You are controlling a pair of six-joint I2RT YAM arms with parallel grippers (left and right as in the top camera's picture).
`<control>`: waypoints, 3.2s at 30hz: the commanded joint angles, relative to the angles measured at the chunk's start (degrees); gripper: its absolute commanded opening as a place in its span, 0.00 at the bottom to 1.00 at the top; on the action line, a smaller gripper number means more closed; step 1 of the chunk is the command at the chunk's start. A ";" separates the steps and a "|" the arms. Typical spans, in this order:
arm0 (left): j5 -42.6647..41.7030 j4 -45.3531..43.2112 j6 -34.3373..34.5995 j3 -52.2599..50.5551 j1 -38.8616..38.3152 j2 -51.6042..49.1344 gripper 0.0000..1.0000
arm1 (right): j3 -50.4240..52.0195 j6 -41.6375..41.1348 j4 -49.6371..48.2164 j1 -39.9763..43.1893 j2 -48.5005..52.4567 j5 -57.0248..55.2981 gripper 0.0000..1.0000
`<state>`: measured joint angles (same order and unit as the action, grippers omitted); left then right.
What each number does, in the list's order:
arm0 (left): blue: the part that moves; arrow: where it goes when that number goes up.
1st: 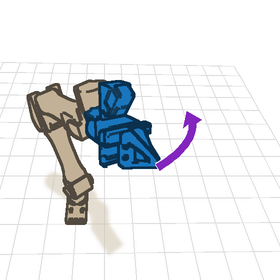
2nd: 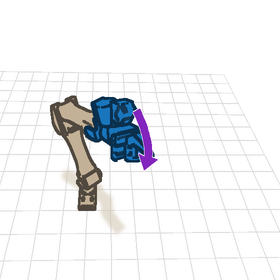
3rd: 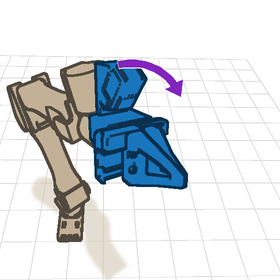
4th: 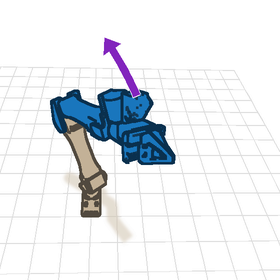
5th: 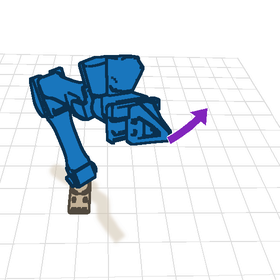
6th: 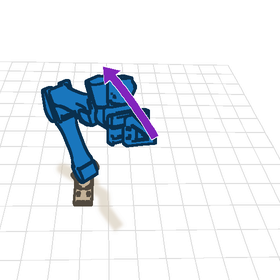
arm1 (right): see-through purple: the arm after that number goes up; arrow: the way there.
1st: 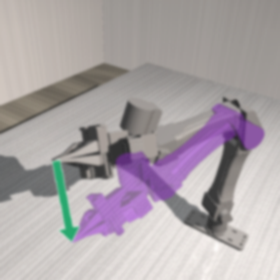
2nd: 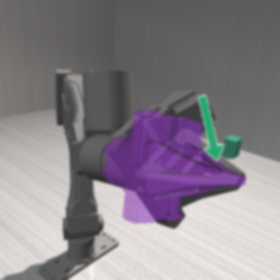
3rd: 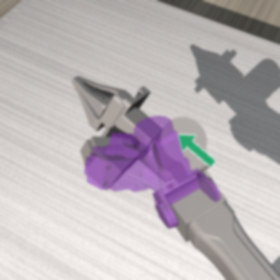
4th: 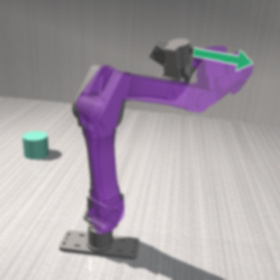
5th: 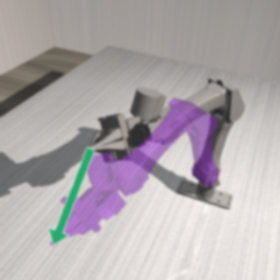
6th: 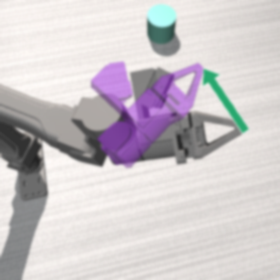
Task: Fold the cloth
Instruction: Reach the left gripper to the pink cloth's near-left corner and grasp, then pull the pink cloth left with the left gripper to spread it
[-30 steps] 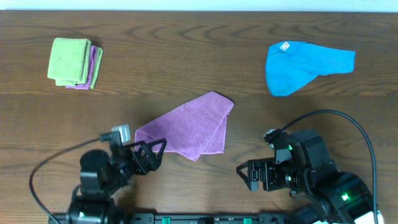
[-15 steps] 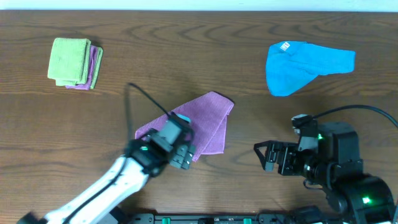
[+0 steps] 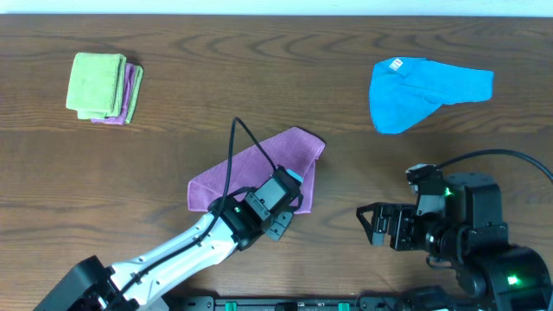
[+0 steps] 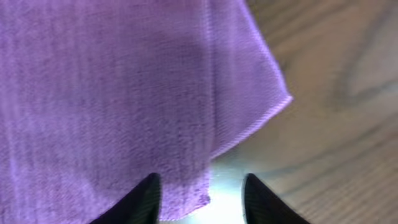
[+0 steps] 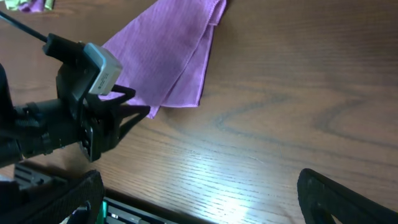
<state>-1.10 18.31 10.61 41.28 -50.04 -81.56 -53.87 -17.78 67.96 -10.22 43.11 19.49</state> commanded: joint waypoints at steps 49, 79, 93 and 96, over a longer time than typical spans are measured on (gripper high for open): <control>20.52 0.79 4.85 5.11 6.10 6.93 0.06 | -0.81 3.78 1.05 0.44 -0.15 -0.24 0.99; -10.86 0.72 8.04 5.07 37.22 1.25 0.96 | 3.74 5.66 -9.92 0.39 4.44 4.55 0.75; -10.10 9.31 10.47 -2.01 37.09 1.86 0.86 | 3.87 1.40 -43.39 -8.81 30.75 14.23 0.77; -9.90 8.09 11.85 -3.45 37.11 1.81 0.72 | 3.02 -0.35 -51.52 -12.33 37.55 14.23 0.80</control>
<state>-10.79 27.00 20.99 39.09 -12.91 -79.81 -50.09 -15.88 18.85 -20.18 77.06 32.58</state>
